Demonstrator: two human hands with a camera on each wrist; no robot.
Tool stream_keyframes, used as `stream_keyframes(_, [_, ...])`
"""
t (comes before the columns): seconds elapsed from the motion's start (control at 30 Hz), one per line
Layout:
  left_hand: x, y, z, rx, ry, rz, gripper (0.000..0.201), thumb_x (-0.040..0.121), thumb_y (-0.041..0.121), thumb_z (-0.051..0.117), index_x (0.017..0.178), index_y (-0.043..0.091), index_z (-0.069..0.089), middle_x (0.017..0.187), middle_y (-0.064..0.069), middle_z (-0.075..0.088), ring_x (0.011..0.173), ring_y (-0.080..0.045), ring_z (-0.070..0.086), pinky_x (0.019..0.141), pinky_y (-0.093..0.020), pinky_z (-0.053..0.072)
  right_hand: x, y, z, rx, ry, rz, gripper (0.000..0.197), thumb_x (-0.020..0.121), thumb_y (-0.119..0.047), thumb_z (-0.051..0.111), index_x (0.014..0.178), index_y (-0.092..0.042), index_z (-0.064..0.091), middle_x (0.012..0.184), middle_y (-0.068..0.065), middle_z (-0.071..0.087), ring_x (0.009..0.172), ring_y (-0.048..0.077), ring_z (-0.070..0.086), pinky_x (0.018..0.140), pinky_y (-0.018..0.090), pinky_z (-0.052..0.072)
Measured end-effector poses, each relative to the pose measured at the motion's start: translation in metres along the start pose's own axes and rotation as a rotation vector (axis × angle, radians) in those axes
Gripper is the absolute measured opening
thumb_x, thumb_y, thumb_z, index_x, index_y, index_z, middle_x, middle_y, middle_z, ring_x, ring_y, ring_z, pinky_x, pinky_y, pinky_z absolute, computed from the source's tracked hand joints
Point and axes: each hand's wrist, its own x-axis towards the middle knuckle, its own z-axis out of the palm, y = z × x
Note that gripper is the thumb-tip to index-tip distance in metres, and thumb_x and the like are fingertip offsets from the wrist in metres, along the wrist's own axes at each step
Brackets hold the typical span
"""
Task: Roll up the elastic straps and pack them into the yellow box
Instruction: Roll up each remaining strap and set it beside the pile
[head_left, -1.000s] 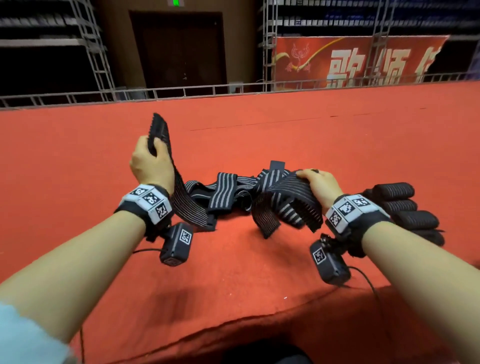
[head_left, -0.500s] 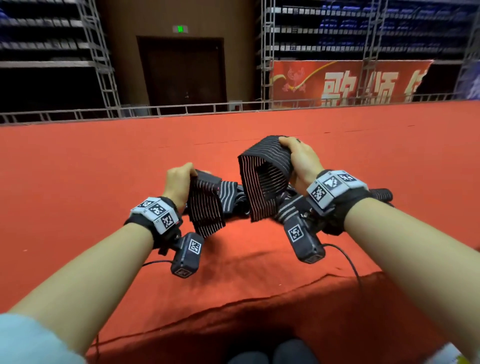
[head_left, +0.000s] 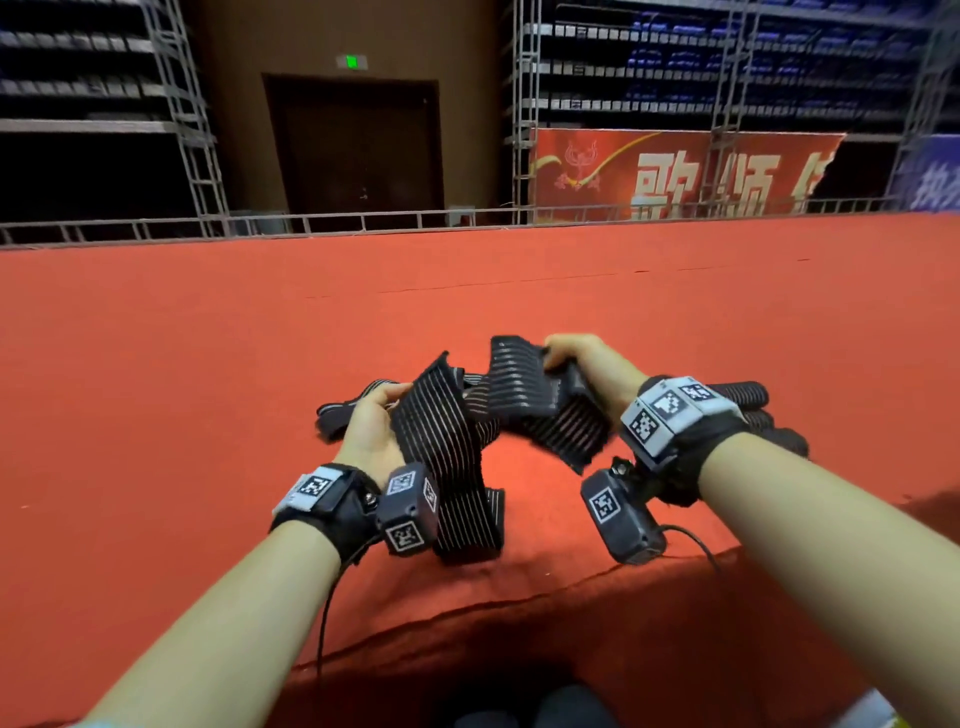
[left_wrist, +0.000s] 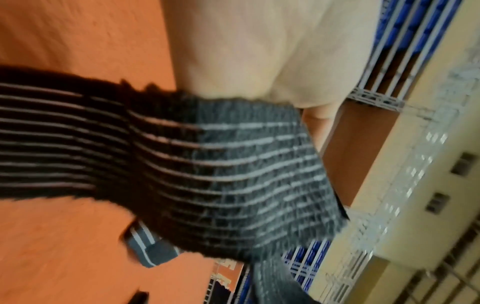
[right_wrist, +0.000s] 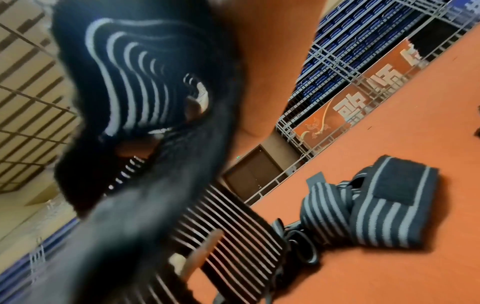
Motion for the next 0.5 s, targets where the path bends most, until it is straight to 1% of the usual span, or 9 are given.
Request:
stream_keyframes(0.07, [0.003,-0.005,0.010,0.039,0.055,0.056,0.015,0.082,0.019,0.049,0.078,0.008,0.059,0.082,-0.008,0.065,0.070,-0.025,0.065,0.073,-0.035,0.053,0.005,0.011,-0.009,-0.241,0.051,-0.051,0.013,0.055,0.001,0.051,0.056,-0.012,0.049,0.058,0.002,0.049,0.063,0.021,0.045,0.060,0.031,0.038])
stream_keyframes(0.13, [0.003,-0.009,0.023,0.092,0.076,0.126,0.028,0.087,0.020,0.043,0.067,0.010,0.060,0.070,-0.006,0.063,0.059,-0.023,0.063,0.069,-0.034,0.050,0.007,0.026,-0.017,-0.451,0.065,0.034,0.025,0.056,0.006,0.050,0.060,-0.016,0.058,0.064,0.004,0.055,0.066,0.021,0.050,0.061,0.030,0.040])
stream_keyframes(0.2, [0.006,-0.014,0.030,0.166,0.069,0.159,0.030,0.087,0.021,0.043,0.064,0.011,0.059,0.065,-0.004,0.060,0.054,-0.020,0.060,0.063,-0.030,0.048,0.005,0.035,-0.019,-0.413,0.010,0.157,0.030,0.062,0.002,0.052,0.077,-0.019,0.066,0.070,0.001,0.059,0.064,0.017,0.049,0.057,0.025,0.041])
stream_keyframes(0.27, [0.007,-0.018,0.033,0.253,0.050,0.148,0.024,0.085,0.022,0.043,0.081,0.007,0.061,0.072,-0.006,0.058,0.056,-0.019,0.057,0.058,-0.027,0.047,0.007,0.038,-0.019,-0.251,0.000,0.214,0.016,0.075,-0.018,0.056,0.089,-0.022,0.063,0.071,0.000,0.056,0.061,0.013,0.043,0.056,0.025,0.037])
stream_keyframes(0.3, [0.006,-0.020,0.036,0.301,0.023,0.134,0.029,0.084,0.022,0.043,0.093,0.003,0.063,0.080,-0.010,0.060,0.060,-0.020,0.058,0.059,-0.026,0.048,0.007,0.036,-0.018,-0.198,-0.009,0.206,0.017,0.080,-0.038,0.058,0.090,-0.024,0.057,0.073,0.004,0.052,0.061,0.013,0.041,0.057,0.027,0.033])
stream_keyframes(0.37, [0.006,-0.025,0.038,0.395,-0.008,0.105,0.049,0.080,0.024,0.044,0.112,-0.008,0.063,0.105,-0.022,0.064,0.080,-0.029,0.061,0.075,-0.033,0.051,0.016,0.034,-0.017,-0.145,-0.033,0.191,0.058,0.067,-0.073,0.064,0.097,-0.025,0.049,0.082,0.012,0.043,0.061,0.014,0.037,0.059,0.030,0.030])
stream_keyframes(0.4, [0.005,-0.027,0.038,0.440,-0.031,0.096,0.056,0.077,0.025,0.045,0.116,-0.011,0.061,0.117,-0.027,0.062,0.091,-0.033,0.060,0.086,-0.038,0.049,0.017,0.031,-0.014,-0.146,-0.008,0.166,0.065,0.065,-0.076,0.066,0.099,-0.023,0.052,0.085,0.010,0.047,0.060,0.013,0.039,0.058,0.028,0.032])
stream_keyframes(0.43, [0.002,-0.029,0.040,0.489,-0.044,0.092,0.061,0.074,0.026,0.046,0.118,-0.014,0.059,0.120,-0.030,0.061,0.098,-0.036,0.058,0.093,-0.042,0.046,0.018,0.030,-0.011,-0.147,0.046,0.136,0.060,0.072,-0.069,0.067,0.103,-0.018,0.059,0.088,0.008,0.055,0.057,0.012,0.045,0.056,0.027,0.036])
stream_keyframes(0.5, [0.001,-0.030,0.040,0.539,-0.049,0.092,0.069,0.066,0.026,0.051,0.118,-0.019,0.055,0.117,-0.032,0.062,0.099,-0.037,0.058,0.095,-0.043,0.045,0.021,0.033,-0.009,-0.115,0.131,0.067,0.044,0.088,-0.041,0.066,0.113,-0.005,0.064,0.092,0.007,0.066,0.060,0.013,0.059,0.056,0.029,0.049])
